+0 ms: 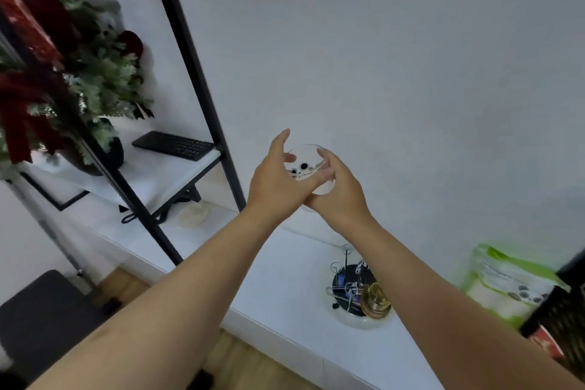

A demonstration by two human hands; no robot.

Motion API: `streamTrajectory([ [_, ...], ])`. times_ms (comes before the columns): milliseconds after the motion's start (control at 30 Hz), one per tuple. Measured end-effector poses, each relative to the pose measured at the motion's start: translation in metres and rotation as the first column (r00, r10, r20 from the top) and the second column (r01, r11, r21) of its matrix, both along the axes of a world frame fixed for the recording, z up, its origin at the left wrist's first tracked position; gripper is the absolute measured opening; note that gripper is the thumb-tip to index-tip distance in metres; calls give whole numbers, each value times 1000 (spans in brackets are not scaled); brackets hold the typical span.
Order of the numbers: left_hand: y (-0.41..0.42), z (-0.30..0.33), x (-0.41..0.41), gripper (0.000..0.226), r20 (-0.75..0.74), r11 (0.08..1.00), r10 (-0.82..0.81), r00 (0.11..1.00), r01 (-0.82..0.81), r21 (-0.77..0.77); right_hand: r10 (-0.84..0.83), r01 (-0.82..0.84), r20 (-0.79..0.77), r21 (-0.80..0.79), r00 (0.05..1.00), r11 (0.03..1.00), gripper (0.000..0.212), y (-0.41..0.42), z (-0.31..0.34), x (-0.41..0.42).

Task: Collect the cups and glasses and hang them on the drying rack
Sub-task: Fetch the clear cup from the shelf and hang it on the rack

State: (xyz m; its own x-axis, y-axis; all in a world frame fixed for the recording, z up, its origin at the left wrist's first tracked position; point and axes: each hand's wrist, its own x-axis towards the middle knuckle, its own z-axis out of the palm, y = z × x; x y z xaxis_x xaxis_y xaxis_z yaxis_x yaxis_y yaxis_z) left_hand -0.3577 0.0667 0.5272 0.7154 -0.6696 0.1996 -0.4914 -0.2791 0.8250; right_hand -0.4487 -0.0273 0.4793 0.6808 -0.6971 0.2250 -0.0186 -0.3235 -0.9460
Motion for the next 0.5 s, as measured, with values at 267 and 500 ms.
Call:
streamTrajectory([
  [267,-46,-23,31,91,-220,993,-79,972,58,-100,-49,2,105,407,993,913,91,-36,-38,10],
  [500,-59,-55,42,91,-524,952,-302,797,221,-213,-223,-40,292,683,930,730,67,-31,-66,-21],
])
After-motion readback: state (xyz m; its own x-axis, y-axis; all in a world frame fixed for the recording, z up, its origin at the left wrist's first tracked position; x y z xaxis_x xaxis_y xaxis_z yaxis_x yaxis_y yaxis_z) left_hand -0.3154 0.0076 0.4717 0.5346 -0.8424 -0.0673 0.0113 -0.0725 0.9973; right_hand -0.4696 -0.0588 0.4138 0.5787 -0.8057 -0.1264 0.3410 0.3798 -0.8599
